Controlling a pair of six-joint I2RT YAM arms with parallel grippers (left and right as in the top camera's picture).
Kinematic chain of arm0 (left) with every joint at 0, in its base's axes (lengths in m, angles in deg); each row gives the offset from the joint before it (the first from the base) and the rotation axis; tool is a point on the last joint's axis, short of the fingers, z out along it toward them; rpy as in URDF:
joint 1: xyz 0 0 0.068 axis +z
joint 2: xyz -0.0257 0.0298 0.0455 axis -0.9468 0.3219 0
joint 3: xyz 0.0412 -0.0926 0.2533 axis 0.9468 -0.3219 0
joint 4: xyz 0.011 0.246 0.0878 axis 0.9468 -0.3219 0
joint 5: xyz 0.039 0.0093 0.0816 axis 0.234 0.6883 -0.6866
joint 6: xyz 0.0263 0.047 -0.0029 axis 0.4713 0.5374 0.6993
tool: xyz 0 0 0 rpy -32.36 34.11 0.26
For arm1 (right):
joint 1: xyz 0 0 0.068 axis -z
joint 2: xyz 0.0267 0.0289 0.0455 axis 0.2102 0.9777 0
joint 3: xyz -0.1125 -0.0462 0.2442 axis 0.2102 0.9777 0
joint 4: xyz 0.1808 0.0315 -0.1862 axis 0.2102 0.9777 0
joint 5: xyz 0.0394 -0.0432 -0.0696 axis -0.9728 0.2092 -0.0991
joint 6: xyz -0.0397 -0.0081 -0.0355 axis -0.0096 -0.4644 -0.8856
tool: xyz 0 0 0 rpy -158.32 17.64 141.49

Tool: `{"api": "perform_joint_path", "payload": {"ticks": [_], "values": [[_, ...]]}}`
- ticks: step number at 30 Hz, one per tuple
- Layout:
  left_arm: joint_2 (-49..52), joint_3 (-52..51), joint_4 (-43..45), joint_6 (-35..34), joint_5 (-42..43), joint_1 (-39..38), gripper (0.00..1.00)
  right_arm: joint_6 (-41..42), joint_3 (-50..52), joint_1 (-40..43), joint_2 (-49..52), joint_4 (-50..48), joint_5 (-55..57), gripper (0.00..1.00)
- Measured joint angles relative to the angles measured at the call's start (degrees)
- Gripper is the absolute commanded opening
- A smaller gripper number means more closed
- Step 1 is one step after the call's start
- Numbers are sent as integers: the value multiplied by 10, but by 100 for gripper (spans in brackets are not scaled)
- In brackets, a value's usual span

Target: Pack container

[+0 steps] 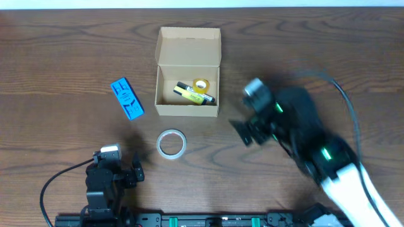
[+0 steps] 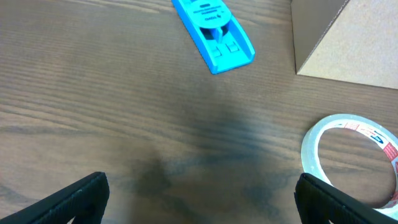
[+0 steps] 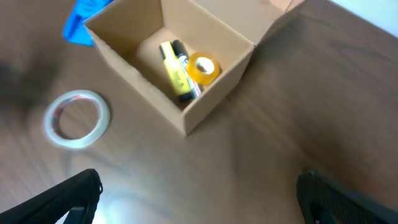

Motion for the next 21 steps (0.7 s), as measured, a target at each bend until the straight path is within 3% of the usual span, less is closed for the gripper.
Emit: {"api": "perform_joint_path", "payload": {"ticks": [9,15,21], "values": [[0,0,-1,0,0,0,95,91,176,0,-278,11,-2,99],[0,0,-1,0,0,0,95,121,236,0,-365,57,-2,99],[0,0,3,-29,3,0,95,128,246,0,-380,62,-2,99]]}}
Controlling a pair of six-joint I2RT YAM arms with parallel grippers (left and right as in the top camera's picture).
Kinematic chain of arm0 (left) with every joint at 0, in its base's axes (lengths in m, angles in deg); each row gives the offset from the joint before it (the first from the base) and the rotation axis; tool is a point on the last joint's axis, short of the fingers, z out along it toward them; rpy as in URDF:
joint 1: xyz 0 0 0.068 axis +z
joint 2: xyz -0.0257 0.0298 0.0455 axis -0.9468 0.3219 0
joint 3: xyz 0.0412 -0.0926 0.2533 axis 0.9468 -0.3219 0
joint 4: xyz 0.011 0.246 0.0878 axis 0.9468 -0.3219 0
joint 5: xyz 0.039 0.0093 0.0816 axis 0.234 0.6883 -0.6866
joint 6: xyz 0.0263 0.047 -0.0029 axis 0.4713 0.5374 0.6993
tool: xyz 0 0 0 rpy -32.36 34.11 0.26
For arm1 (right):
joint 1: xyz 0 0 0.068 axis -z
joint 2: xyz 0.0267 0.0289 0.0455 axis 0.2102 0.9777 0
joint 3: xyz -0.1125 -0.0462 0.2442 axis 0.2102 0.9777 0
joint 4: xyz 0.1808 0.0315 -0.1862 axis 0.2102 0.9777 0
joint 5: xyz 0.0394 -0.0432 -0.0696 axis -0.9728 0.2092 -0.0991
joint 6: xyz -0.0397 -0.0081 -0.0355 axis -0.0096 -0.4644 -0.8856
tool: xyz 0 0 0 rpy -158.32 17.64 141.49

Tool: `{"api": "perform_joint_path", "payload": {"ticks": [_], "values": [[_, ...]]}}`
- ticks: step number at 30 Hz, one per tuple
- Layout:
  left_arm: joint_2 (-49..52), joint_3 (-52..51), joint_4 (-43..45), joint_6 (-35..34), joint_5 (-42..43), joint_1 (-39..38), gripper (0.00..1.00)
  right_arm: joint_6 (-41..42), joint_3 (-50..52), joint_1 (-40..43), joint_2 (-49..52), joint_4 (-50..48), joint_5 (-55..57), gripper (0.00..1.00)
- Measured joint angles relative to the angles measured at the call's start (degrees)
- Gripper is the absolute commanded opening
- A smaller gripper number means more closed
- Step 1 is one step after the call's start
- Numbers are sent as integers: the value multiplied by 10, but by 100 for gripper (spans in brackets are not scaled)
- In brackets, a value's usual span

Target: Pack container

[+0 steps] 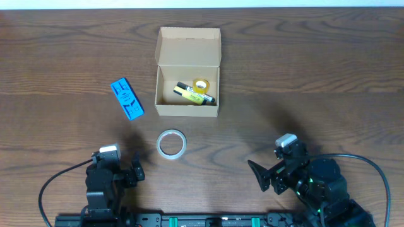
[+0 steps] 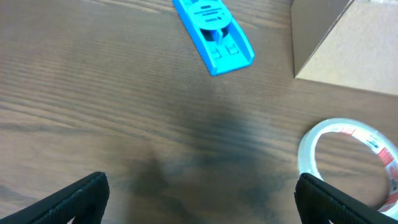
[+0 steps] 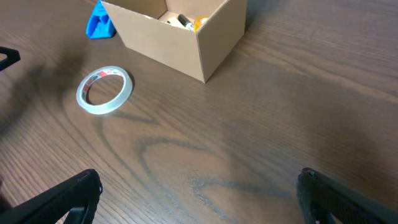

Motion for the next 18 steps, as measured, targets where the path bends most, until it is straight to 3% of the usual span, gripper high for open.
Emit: {"api": "perform_joint_path", "payload": {"ticks": [6,10,18], "values": [[2,24,-1,-67,8,0,95,3,0,0,0,2,0,99],[51,104,2,-136,10,0,96,4,0,0,0,7,0,99],[310,251,3,-197,10,0,96,4,2,0,0,8,0,99]]}}
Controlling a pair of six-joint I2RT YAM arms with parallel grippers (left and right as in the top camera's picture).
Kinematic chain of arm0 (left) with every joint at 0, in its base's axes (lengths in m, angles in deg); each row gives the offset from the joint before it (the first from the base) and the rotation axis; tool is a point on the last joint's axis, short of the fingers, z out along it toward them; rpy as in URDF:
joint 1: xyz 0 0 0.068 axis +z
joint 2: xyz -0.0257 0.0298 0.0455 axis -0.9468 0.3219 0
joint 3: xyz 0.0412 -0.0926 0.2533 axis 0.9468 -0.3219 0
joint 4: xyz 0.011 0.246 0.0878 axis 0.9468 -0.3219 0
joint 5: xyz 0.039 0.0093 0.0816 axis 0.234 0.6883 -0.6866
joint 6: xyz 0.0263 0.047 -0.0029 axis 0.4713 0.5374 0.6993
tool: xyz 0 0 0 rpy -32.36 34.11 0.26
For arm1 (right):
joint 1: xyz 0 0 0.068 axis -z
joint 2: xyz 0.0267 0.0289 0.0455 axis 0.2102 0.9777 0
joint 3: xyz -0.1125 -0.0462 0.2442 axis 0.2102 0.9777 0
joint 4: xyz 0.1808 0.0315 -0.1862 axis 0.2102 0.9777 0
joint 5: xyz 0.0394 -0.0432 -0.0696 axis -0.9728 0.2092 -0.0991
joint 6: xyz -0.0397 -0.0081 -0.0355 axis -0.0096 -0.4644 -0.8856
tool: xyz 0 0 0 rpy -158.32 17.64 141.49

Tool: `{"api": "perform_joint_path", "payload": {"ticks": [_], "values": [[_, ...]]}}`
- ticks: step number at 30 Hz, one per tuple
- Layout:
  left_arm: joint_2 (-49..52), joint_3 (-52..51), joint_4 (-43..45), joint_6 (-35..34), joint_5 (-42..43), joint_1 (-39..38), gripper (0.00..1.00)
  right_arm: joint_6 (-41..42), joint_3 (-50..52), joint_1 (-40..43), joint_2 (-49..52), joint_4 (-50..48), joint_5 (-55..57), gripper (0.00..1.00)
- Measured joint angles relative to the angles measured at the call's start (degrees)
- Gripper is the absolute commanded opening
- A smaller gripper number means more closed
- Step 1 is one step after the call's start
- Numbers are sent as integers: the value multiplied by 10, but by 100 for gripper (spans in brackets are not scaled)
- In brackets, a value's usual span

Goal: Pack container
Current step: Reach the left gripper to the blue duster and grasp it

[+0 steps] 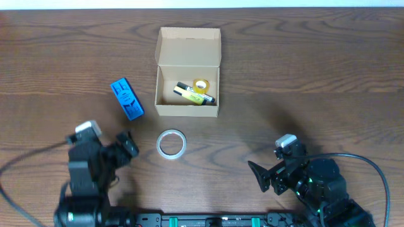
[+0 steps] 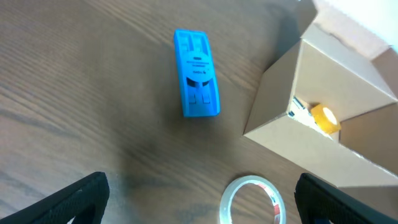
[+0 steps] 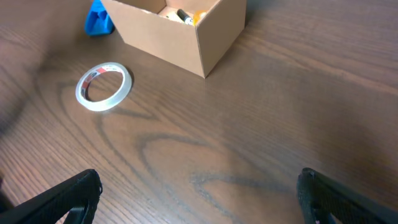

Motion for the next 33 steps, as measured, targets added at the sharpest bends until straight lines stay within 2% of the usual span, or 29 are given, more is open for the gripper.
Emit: {"api": "perform_joint_path", "payload": {"ticks": [6,11,19,27,33], "values": [[232,153,-12,8,0,0,95,0,0,0,-1,0,0,99],[374,250,-4,40,0,0,95,0,0,0,-1,0,0,99],[508,254,52,46,8,0,95,0,0,0,-1,0,0,99],[590,254,60,-6,13,31,96,0,0,0,-1,0,0,99],[638,304,35,-47,30,60,96,0,0,0,-1,0,0,99]]}}
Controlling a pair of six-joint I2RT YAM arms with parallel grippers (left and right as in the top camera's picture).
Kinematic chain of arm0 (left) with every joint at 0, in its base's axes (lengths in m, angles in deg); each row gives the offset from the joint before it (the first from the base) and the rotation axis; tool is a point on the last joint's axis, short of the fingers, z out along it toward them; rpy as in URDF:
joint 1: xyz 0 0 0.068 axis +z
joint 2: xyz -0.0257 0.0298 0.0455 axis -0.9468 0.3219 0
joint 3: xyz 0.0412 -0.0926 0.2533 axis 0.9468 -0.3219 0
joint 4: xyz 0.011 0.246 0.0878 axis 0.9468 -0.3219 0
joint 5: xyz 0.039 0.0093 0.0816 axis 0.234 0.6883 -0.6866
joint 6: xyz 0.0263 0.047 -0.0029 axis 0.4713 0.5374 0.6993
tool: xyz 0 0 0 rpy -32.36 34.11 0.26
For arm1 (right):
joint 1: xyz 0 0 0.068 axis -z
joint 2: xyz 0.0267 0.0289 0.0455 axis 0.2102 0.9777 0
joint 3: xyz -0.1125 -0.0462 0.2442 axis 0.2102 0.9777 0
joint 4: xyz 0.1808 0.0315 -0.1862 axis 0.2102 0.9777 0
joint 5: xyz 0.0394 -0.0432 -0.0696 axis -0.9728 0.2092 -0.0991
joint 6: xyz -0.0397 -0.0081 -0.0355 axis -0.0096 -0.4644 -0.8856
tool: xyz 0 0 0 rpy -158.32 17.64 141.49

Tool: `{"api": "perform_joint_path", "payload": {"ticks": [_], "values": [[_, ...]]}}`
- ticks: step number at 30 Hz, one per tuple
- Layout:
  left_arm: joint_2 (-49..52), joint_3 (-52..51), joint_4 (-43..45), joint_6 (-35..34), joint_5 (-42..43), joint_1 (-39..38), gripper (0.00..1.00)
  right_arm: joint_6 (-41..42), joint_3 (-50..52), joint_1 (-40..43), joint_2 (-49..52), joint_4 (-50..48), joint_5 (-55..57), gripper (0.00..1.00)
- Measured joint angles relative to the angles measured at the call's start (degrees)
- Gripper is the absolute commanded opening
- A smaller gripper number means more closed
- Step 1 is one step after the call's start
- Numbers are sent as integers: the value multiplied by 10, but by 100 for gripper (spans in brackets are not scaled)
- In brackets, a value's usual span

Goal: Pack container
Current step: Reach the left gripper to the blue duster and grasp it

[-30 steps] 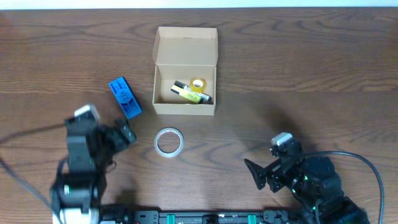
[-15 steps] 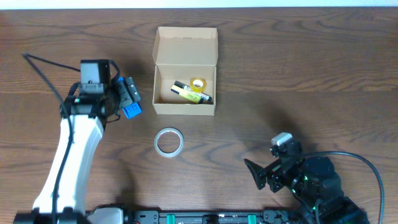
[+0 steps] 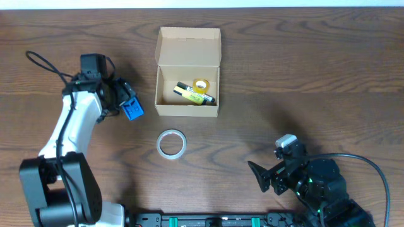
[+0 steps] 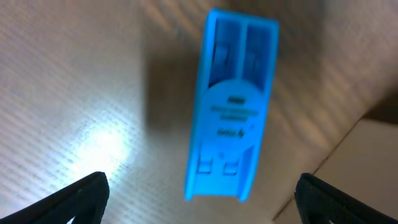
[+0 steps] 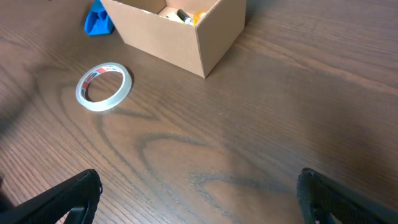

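An open cardboard box (image 3: pixel 187 81) stands at the table's far middle, holding a yellow marker (image 3: pixel 189 94) and a small yellow tape roll (image 3: pixel 201 84). A blue plastic piece (image 3: pixel 132 109) (image 4: pixel 233 138) lies left of the box. My left gripper (image 3: pixel 120 98) (image 4: pixel 199 205) hovers open directly over that blue piece, fingers either side of it and apart from it. A clear tape roll (image 3: pixel 171 142) (image 5: pixel 104 86) lies in front of the box. My right gripper (image 3: pixel 252 175) (image 5: pixel 199 199) rests open and empty at the near right.
The dark wooden table (image 3: pixel 303 75) runs to a pale far edge. The box's lid flap (image 3: pixel 189 50) stands open at the back. A black cable (image 3: pixel 44 63) trails from the left arm at the far left.
My left gripper has moved from the near left, beside the clear tape roll, to the far left over the blue piece, which now fills its view. The right arm is unchanged.
My right gripper was raised beside the box, looking into it, while the left rested at the near edge. The right then sat parked at the near right. The left arm then stood raised facing the blue piece, and now hangs close over it.
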Motion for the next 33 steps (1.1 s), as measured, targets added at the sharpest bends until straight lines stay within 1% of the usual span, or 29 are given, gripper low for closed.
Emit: {"api": "perform_joint_path", "payload": {"ticks": [3,10,15,19,26,28,29,31,33], "values": [[28,50,-35,-8,17,1,96,0,0,0,0,0,0,99],[119,179,-162,-13,43,1,96,0,0,0,0,0,0,99],[176,232,-212,-12,47,1,96,0,0,0,0,0,0,99],[211,254,-227,-11,47,1,96,0,0,0,0,0,0,99],[250,254,-227,10,47,1,96,0,0,0,0,0,0,99],[258,254,-224,23,47,1,97,0,0,0,0,0,0,99],[263,254,-222,28,47,1,100,0,0,0,0,0,0,99],[272,254,-216,37,47,1,91,0,0,0,0,0,0,99],[279,254,-207,47,47,1,88,0,0,0,0,0,0,100]]}}
